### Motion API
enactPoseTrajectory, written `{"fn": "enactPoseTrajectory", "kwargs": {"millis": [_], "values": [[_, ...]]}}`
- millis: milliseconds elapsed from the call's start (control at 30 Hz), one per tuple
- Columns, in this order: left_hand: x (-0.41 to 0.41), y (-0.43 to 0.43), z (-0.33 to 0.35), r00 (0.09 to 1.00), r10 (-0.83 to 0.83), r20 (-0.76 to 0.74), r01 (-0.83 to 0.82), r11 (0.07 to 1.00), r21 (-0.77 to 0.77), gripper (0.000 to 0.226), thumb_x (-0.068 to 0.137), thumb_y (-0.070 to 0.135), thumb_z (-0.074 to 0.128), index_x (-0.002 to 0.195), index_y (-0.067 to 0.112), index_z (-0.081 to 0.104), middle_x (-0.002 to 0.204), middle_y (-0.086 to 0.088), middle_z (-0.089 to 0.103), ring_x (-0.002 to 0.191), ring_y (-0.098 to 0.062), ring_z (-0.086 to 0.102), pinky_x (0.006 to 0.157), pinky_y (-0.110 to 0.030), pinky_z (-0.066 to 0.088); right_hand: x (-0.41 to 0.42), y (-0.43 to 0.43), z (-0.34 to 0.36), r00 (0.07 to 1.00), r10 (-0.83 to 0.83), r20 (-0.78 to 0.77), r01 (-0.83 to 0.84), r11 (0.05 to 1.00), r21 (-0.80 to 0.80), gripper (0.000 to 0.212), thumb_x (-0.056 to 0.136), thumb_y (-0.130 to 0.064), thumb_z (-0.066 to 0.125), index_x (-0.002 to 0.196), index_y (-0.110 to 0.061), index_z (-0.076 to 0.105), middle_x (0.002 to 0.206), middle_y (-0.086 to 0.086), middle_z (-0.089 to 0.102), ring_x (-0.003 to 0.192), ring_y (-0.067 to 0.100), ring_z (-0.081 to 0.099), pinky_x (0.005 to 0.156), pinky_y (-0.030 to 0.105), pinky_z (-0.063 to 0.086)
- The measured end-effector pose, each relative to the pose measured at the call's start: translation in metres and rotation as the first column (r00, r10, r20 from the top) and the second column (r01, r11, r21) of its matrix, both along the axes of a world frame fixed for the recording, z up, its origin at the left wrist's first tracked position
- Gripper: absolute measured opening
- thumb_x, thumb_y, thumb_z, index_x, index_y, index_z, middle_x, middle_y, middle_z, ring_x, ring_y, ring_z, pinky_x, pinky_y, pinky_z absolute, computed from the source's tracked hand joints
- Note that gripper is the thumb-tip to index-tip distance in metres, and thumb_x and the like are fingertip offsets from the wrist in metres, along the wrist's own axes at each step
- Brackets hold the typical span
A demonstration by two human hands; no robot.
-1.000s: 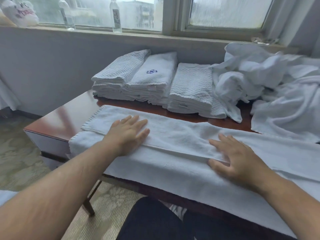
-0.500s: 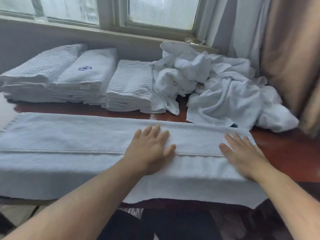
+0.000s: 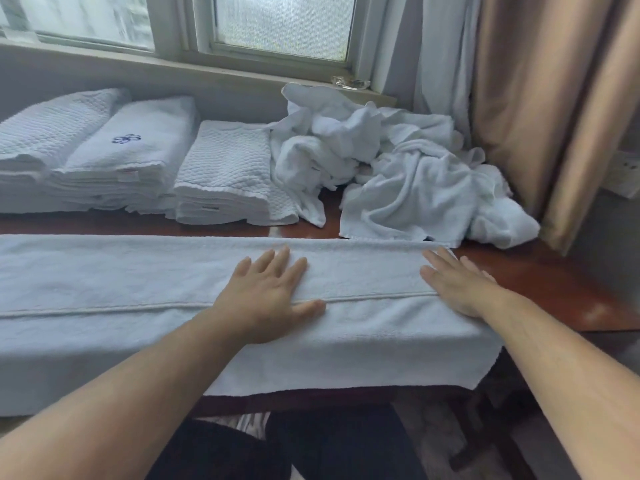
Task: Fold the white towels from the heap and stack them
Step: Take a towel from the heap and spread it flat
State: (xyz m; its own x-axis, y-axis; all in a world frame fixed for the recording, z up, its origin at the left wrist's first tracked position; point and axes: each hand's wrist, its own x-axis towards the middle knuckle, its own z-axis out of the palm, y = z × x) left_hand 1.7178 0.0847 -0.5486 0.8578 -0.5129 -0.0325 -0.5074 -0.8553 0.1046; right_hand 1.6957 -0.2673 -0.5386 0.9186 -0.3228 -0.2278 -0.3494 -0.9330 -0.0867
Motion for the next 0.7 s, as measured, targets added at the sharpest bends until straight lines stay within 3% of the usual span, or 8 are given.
{"fn": "enactPoseTrajectory", "kwargs": {"millis": [100, 200, 267, 333, 433, 500, 633, 700], "values": [[-0.003, 0.001, 0.000, 0.999, -0.006, 0.047, 0.008, 0.999, -0.050, 0.089, 0.086, 0.083, 0.016, 0.160, 0.034, 0.003, 0.169, 0.000, -0.003, 0.155, -0.018, -0.005, 0.125, -0.046, 0.001, -0.007, 0.002, -0.002, 0.996, -0.015, 0.086, 0.015, 1.000, 0.007, 0.056, 0.104, -0.052, 0.017, 0.159, -0.045, 0.013, 0.169, -0.017, -0.002, 0.156, 0.028, 0.000, 0.123, 0.052, 0.008], [-0.008, 0.003, -0.002, 0.982, -0.047, 0.182, 0.071, 0.989, -0.130, 0.077, 0.090, 0.077, 0.023, 0.157, 0.040, 0.019, 0.167, 0.008, 0.016, 0.152, -0.015, 0.012, 0.124, -0.043, 0.011, -0.020, 0.007, -0.002, 0.952, -0.054, 0.303, 0.057, 0.998, -0.003, 0.053, 0.102, -0.045, 0.027, 0.151, -0.031, 0.042, 0.163, -0.008, 0.030, 0.150, 0.031, 0.022, 0.120, 0.048, 0.021], [-0.010, 0.004, -0.002, 0.975, -0.073, 0.210, 0.107, 0.982, -0.153, 0.072, 0.088, 0.076, 0.018, 0.150, 0.044, 0.032, 0.162, 0.012, 0.029, 0.147, -0.013, 0.025, 0.120, -0.040, 0.020, -0.035, 0.009, -0.002, 0.862, -0.087, 0.499, 0.093, 0.996, 0.013, 0.044, 0.099, -0.037, 0.042, 0.136, -0.021, 0.059, 0.150, -0.001, 0.050, 0.141, 0.028, 0.037, 0.115, 0.043, 0.031], [-0.011, 0.005, -0.002, 0.978, -0.088, 0.192, 0.121, 0.979, -0.167, 0.071, 0.085, 0.074, 0.015, 0.145, 0.044, 0.039, 0.158, 0.013, 0.036, 0.143, -0.013, 0.031, 0.115, -0.040, 0.027, -0.061, 0.009, -0.007, 0.743, -0.174, 0.646, 0.095, 0.983, 0.155, 0.034, 0.096, -0.028, 0.054, 0.124, -0.016, 0.069, 0.138, 0.003, 0.061, 0.131, 0.025, 0.049, 0.105, 0.034, 0.037], [-0.008, 0.005, -0.004, 0.981, -0.089, 0.173, 0.119, 0.978, -0.171, 0.072, 0.084, 0.075, 0.015, 0.145, 0.045, 0.040, 0.158, 0.013, 0.036, 0.143, -0.014, 0.031, 0.114, -0.042, 0.029, -0.107, 0.015, -0.023, 0.622, -0.285, 0.729, 0.081, 0.950, 0.301, 0.025, 0.094, -0.021, 0.061, 0.113, -0.014, 0.075, 0.130, 0.000, 0.068, 0.123, 0.017, 0.058, 0.099, 0.025, 0.038], [-0.006, 0.006, -0.005, 0.984, -0.078, 0.161, 0.108, 0.977, -0.186, 0.073, 0.083, 0.077, 0.017, 0.144, 0.046, 0.042, 0.156, 0.014, 0.037, 0.142, -0.014, 0.032, 0.112, -0.042, 0.030, -0.132, 0.023, -0.038, 0.526, -0.280, 0.803, 0.092, 0.957, 0.274, 0.021, 0.093, -0.013, 0.064, 0.109, -0.011, 0.076, 0.125, 0.003, 0.067, 0.119, 0.019, 0.059, 0.100, 0.030, 0.043], [-0.004, 0.007, -0.007, 0.983, -0.067, 0.172, 0.104, 0.971, -0.216, 0.066, 0.087, 0.076, 0.024, 0.142, 0.048, 0.046, 0.153, 0.015, 0.041, 0.140, -0.012, 0.033, 0.110, -0.041, 0.031, -0.157, 0.039, -0.063, 0.393, -0.509, 0.766, 0.163, 0.858, 0.487, 0.014, 0.091, -0.021, 0.067, 0.105, -0.019, 0.067, 0.110, 0.003, 0.061, 0.095, 0.020, 0.063, 0.085, 0.035, 0.049], [-0.004, 0.007, -0.008, 0.980, -0.074, 0.186, 0.118, 0.965, -0.234, 0.059, 0.090, 0.073, 0.031, 0.141, 0.048, 0.048, 0.151, 0.016, 0.042, 0.139, -0.012, 0.034, 0.110, -0.041, 0.031, -0.159, 0.037, -0.072, 0.505, -0.633, 0.587, 0.242, 0.756, 0.608, 0.034, 0.091, -0.041, 0.068, 0.116, -0.018, 0.063, 0.116, 0.004, 0.062, 0.100, 0.020, 0.062, 0.082, 0.033, 0.045]]}}
